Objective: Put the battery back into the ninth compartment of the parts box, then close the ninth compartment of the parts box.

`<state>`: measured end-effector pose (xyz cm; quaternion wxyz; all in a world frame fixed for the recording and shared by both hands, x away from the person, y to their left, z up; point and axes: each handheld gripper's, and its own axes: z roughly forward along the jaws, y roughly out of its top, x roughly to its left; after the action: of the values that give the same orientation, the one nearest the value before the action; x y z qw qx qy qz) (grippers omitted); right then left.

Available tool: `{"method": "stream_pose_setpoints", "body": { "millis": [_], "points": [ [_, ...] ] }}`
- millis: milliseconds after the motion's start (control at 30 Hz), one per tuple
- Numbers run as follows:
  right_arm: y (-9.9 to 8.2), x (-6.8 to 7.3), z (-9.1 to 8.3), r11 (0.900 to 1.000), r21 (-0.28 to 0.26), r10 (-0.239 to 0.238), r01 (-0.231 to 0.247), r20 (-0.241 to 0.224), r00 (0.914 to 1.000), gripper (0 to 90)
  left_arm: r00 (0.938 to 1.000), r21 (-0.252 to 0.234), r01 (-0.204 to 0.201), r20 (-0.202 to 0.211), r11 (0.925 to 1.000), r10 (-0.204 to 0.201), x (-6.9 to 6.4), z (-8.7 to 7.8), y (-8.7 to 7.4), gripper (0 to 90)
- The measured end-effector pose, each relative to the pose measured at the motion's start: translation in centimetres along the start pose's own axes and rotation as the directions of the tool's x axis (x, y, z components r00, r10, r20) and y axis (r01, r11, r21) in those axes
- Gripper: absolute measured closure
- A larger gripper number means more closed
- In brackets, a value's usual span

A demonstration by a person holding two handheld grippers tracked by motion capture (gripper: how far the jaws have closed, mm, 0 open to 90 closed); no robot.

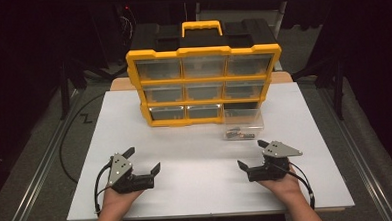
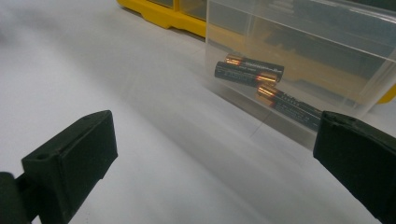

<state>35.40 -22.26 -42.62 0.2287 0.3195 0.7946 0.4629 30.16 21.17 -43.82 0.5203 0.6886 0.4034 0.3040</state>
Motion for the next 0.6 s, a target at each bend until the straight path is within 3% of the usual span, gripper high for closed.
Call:
{"method": "stream_pose_setpoints", "body": {
  "millis": [167, 400, 500, 600],
  "points": [
    [-0.12, 0.03, 0.11, 0.9996, 0.022, -0.019, 0.019, 0.007, 0.9998, 1.1, 1.0, -0.007, 0.001, -0.006, 1.0, -0.001, -0.21, -0.18, 0.1, 0.1],
    [0.06, 0.02, -0.14, 0.9999, 0.009, -0.007, 0.006, 0.018, 0.9998, 3.5, 1.0, -0.009, 0.002, 0.0, 1.0, -0.002, -0.13, -0.4, 0.16, 0.1],
    [-0.01, 0.07, -0.24, 0.9998, 0.012, -0.013, 0.012, 0.019, 0.9997, 6.9, 1.0, -0.008, -0.002, 0.007, 1.0, 0.002, -0.21, -0.36, 0.22, 0.1],
    [-0.02, 0.02, -0.41, 1.0, 0.008, -0.006, 0.006, 0.011, 0.9999, 16.4, 1.0, -0.012, -0.004, 0.0, 0.9999, 0.004, -0.1, -0.48, 0.34, 0.1]
  ]
}}
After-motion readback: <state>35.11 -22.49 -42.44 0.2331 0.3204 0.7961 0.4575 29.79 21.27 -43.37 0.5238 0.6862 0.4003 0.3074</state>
